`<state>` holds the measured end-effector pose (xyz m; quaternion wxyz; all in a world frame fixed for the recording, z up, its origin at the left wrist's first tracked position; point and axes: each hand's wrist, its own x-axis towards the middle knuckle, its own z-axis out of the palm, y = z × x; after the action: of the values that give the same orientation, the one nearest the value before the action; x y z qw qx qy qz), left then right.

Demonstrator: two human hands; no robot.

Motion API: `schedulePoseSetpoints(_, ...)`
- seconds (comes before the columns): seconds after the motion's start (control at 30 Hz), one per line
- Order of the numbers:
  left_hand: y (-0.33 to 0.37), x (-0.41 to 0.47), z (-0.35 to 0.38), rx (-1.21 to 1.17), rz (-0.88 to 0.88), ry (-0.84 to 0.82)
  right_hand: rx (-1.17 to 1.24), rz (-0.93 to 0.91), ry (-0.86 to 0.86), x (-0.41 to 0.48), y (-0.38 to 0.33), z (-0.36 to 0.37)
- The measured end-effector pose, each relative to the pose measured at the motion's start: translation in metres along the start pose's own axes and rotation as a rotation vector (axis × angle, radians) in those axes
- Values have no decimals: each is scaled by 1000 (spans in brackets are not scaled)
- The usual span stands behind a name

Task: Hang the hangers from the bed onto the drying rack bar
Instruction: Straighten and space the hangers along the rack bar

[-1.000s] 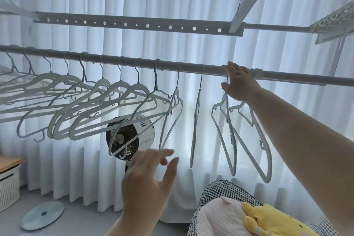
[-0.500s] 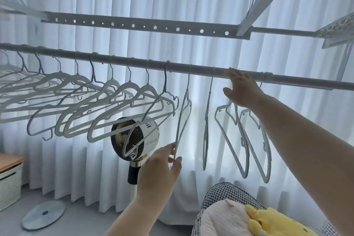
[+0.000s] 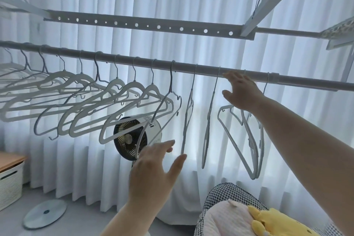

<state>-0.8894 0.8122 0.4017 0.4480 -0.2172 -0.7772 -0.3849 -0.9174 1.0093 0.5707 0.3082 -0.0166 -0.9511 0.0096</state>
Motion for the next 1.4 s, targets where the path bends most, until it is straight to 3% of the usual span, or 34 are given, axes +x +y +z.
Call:
schedulePoseSetpoints(0.1,-15,5,-14,49,32,192,13,-13,12,3,-9,0)
schedulePoseSetpoints(0.17,-27,10,-22,64,-24,207,16,-19,16,6,-16,2)
schedulePoseSetpoints(0.4,-50,8,-24,17,-256,-84,14,-9,0,14,-36,13)
schedulePoseSetpoints(0.9,-65,6,-24,-41,-128,-166,-12,14,-1,12,-50,22)
schedulePoseSetpoints(1.03,-80,1,-35,-46,37,87,-8,10,8,14,-55,23)
schedulePoseSetpoints(1.1,-87,5,-42,-66,20,194,-7,-7,22,21,-60,22)
schedulePoseSetpoints(1.4,-112,20,-31,-129,-215,92,35,-178,82,90,-108,27)
